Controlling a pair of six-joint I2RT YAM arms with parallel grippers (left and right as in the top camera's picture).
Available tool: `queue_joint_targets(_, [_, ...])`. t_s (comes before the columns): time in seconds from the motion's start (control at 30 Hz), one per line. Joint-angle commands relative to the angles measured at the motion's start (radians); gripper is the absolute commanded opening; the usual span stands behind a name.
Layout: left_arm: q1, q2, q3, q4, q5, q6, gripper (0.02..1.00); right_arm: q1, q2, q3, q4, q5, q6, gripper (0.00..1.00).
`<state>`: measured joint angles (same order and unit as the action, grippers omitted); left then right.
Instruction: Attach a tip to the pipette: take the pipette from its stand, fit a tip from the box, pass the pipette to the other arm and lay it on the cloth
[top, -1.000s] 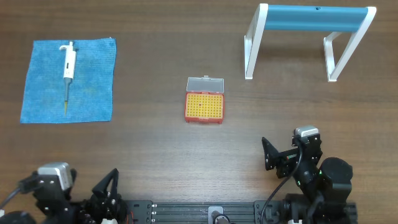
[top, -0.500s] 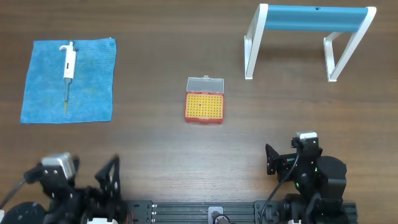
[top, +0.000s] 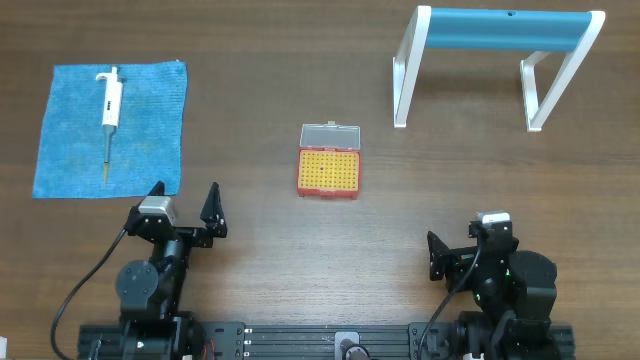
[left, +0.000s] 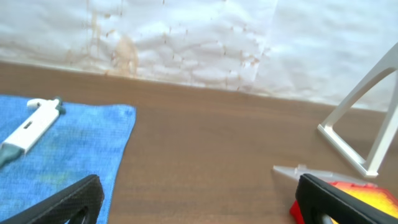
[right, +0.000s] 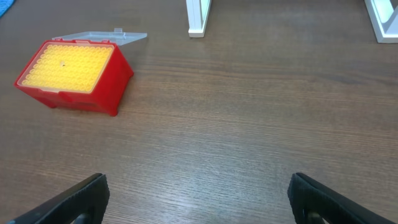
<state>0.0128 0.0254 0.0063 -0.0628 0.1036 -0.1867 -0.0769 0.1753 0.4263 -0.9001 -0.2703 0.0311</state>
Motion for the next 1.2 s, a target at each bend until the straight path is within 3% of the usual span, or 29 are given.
queue_joint_targets(0.03, [0.009, -0.014, -0.001, -0.01, -0.01, 0.012, 0.996, -0.005, -0.008, 0.0, 0.003, 0.008, -0.014, 0.932])
queue_joint_targets(0.5, [0.008, -0.014, -0.001, -0.01, -0.01, 0.012, 0.996, -0.005, -0.008, 0.0, 0.003, 0.008, -0.014, 0.932])
queue_joint_targets(0.57, [0.008, -0.014, -0.001, -0.01, -0.01, 0.012, 0.998, 0.0, -0.014, -0.001, 0.006, 0.058, -0.056, 0.932])
queue_joint_targets(0.63, [0.008, -0.014, -0.001, -0.01, -0.01, 0.012, 0.998, 0.045, -0.075, -0.03, 0.114, 0.091, -0.059, 0.932])
queue_joint_targets(0.7, [0.008, -0.014, -0.001, -0.01, -0.01, 0.012, 0.996, 0.107, -0.169, -0.136, 0.385, 0.174, -0.059, 0.932])
queue_joint_targets(0.73, [0.008, -0.014, -0.001, -0.01, -0.01, 0.012, 0.998, 0.111, -0.138, -0.209, 0.587, 0.178, -0.059, 0.932])
queue_joint_targets(0.83, [0.008, -0.014, -0.001, -0.01, -0.01, 0.012, 0.996, 0.126, -0.175, -0.356, 0.819, 0.173, -0.058, 0.932])
queue_joint_targets(1.0, [0.008, -0.014, -0.001, -0.01, -0.01, 0.012, 0.996, 0.126, -0.174, -0.422, 0.834, 0.224, -0.06, 0.932])
queue_joint_targets(1.2, [0.008, -0.014, -0.001, -0.01, -0.01, 0.012, 0.996, 0.126, -0.174, -0.422, 0.834, 0.226, -0.059, 0.934])
